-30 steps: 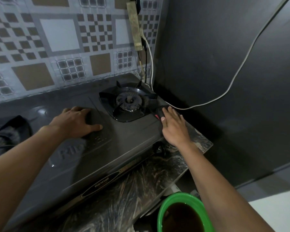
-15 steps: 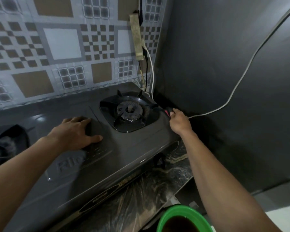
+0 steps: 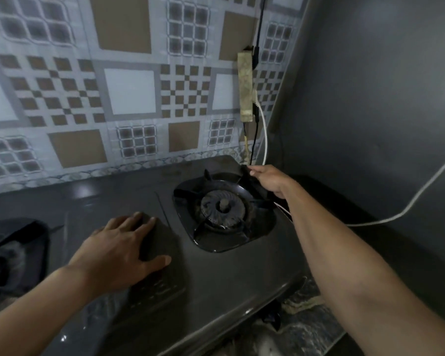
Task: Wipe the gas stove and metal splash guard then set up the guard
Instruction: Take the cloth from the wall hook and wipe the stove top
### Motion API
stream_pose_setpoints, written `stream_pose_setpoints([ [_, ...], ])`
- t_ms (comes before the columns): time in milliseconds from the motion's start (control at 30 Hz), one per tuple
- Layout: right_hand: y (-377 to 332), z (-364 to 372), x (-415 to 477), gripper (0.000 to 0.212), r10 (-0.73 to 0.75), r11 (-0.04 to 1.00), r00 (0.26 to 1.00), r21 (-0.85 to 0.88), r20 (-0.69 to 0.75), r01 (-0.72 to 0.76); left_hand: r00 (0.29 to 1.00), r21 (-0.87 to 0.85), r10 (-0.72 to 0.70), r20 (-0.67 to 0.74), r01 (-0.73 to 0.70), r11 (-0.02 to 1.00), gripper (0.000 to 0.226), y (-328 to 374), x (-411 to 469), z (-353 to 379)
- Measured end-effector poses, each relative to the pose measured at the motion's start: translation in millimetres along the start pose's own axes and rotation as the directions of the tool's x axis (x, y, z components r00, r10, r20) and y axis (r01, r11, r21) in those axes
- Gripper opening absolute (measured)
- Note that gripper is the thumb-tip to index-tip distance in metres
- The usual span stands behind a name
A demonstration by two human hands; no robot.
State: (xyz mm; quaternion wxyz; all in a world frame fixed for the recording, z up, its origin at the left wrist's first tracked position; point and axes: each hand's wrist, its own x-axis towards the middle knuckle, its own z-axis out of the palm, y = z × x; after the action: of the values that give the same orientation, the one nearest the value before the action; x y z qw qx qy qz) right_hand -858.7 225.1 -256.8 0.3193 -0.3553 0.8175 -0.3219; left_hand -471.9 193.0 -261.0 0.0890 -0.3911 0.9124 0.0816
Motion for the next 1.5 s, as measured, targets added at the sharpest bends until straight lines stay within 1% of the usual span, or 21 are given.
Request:
stream_pose_setpoints([
  [100, -14, 2, 26, 0.039, 0.011, 1.000, 1.000, -0.008, 0.024, -0.011, 0.999, -0.018, 0.018, -0.039, -0.019, 1.000, 0.105, -4, 0, 3],
  [167, -26, 3, 38, 0.042, -0.005, 0.996, 0.999, -0.084, 0.037, 0.008, 0.999, -0.022, 0.021, -0.050, -0.023, 0.999, 0.105, -5, 0, 5],
  [233, -39, 7, 50, 0.046, -0.017, 0.975, 0.998, -0.221, 0.060, 0.030, 0.998, -0.021, 0.020, -0.056, -0.021, 1.000, 0.104, -6, 1, 5],
  [267, -47, 9, 52, 0.048, -0.013, 0.949, 0.997, -0.312, 0.076, 0.036, 0.998, -0.017, 0.022, -0.057, -0.024, 1.000, 0.104, -7, 1, 6],
  [333, -62, 16, 56, 0.052, 0.007, 0.864, 0.996, -0.503, 0.094, 0.042, 0.997, -0.019, 0.027, -0.066, -0.029, 0.999, 0.104, -8, 2, 7],
  [400, -75, 28, 56, 0.054, -0.006, 0.790, 0.994, -0.609, 0.106, 0.070, 0.997, -0.035, 0.036, -0.072, -0.039, 0.999, 0.104, -9, 2, 7],
  [433, -81, 37, 56, 0.055, -0.019, 0.771, 0.992, -0.630, 0.126, 0.095, 0.996, -0.050, 0.045, -0.074, -0.049, 0.998, 0.104, -10, 1, 7],
  [533, -98, 66, 53, 0.053, -0.095, 0.779, 0.974, -0.593, 0.207, 0.202, 0.994, -0.167, 0.040, -0.103, -0.057, 0.984, 0.104, -20, -3, 0],
  [567, -105, 76, 51, 0.051, -0.122, 0.786, 0.968, -0.574, 0.220, 0.230, 0.992, -0.177, 0.026, -0.122, -0.047, 0.983, 0.105, -27, -5, -2],
  [667, -123, 104, 46, 0.052, -0.152, 0.770, 0.956, -0.576, 0.252, 0.275, 0.988, -0.052, -0.027, -0.154, 0.019, 0.998, 0.112, -48, -13, -10],
  [733, -129, 115, 45, 0.055, -0.133, 0.739, 0.953, -0.614, 0.271, 0.278, 0.991, 0.010, -0.064, -0.114, 0.066, 0.998, 0.116, -56, -18, -12],
  [767, -130, 118, 44, 0.056, -0.123, 0.727, 0.954, -0.629, 0.274, 0.274, 0.993, 0.010, -0.083, -0.084, 0.084, 0.996, 0.115, -59, -20, -13],
  [833, -133, 121, 39, 0.057, -0.122, 0.698, 0.955, -0.661, 0.269, 0.275, 0.993, -0.024, -0.112, -0.028, 0.112, 0.993, 0.103, -60, -24, -14],
  [900, -137, 125, 35, 0.058, -0.155, 0.653, 0.952, -0.696, 0.264, 0.299, 0.994, -0.036, -0.111, -0.019, 0.110, 0.993, 0.093, -60, -24, -14],
  [1000, -145, 136, 27, 0.057, -0.181, 0.602, 0.941, -0.725, 0.285, 0.335, 0.994, -0.056, -0.113, -0.010, 0.112, 0.992, 0.094, -63, -21, -12],
  [1067, -153, 147, 22, 0.054, -0.224, 0.595, 0.920, -0.702, 0.323, 0.391, 0.993, -0.061, -0.121, 0.007, 0.121, 0.991, 0.096, -64, -19, -9],
  [1167, -163, 161, 21, 0.050, -0.273, 0.626, 0.895, -0.641, 0.354, 0.444, 0.992, -0.065, -0.126, 0.016, 0.126, 0.990, 0.097, -65, -20, -7],
  [1233, -160, 169, 20, 0.050, -0.232, 0.637, 0.913, -0.657, 0.336, 0.404, 0.992, -0.066, -0.124, 0.020, 0.125, 0.990, 0.097, -66, -21, -8],
  [1300, -156, 176, 17, 0.057, -0.168, 0.637, 0.939, -0.694, 0.299, 0.335, 0.992, -0.063, -0.124, 0.018, 0.124, 0.990, 0.097, -67, -21, -8],
  [1400, -160, 188, 5, 0.062, -0.090, 0.623, 0.959, -0.736, 0.269, 0.265, 0.992, -0.060, -0.125, 0.015, 0.125, 0.990, 0.097, -68, -21, -8],
  [1500, -165, 203, -19, 0.070, -0.056, 0.646, 0.973, -0.735, 0.223, 0.206, 0.994, -0.065, -0.112, 0.013, 0.112, 0.992, 0.096, -67, -23, -8],
])
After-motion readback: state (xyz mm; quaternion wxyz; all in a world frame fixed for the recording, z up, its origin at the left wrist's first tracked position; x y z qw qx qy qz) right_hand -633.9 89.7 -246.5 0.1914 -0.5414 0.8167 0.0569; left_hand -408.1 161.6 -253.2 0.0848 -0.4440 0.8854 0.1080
